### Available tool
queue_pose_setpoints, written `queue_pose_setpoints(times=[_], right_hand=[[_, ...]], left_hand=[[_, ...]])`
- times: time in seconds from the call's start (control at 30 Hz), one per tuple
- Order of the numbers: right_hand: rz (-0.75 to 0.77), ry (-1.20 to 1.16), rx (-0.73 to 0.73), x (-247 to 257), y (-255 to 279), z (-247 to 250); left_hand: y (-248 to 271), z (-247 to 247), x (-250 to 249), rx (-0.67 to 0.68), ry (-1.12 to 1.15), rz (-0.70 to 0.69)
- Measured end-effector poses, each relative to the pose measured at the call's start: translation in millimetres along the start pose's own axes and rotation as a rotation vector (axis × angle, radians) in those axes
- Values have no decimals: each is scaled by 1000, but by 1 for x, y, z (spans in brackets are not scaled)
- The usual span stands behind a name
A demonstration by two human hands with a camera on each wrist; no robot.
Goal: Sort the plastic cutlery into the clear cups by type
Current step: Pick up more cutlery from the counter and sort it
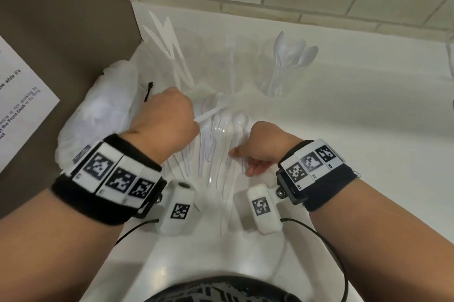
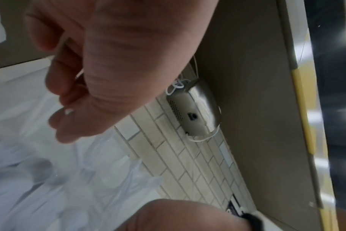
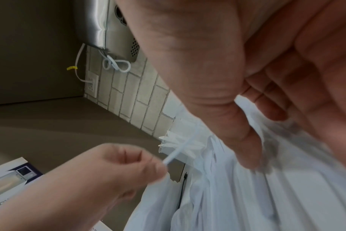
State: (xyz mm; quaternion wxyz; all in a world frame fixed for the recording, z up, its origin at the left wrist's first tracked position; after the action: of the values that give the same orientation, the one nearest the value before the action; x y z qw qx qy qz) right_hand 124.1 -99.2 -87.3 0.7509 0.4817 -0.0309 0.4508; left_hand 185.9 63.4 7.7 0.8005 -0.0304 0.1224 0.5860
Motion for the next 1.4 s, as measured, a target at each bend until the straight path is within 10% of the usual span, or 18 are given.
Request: queue_pose_setpoints(times=[0.13, 0.63, 0.97, 1.4], right_hand=[[5, -6, -12, 4, 2, 3], [65, 114, -70, 42, 1, 6], [128, 553, -85, 68, -1, -3], [153, 785, -248, 73, -20, -8]], left_hand=[[19, -29, -6, 301, -123, -27], [-13, -48, -30, 355, 166, -45], [-3, -76, -19, 499, 806, 282], [-1, -81, -18, 487, 910, 330]])
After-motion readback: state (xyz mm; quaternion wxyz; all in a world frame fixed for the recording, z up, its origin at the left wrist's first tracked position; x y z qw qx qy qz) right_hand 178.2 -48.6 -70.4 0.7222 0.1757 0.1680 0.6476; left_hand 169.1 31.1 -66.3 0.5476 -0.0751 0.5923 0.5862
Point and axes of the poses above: each hand's wrist, its own y-axis away from the middle knuckle, its own z-axis out of the back of the hand, x = y × z, the point moved 10 cm from there along -y, towards the middle knuckle, and after that the axes turned 2 degrees about -z, right-handed, at the moved point
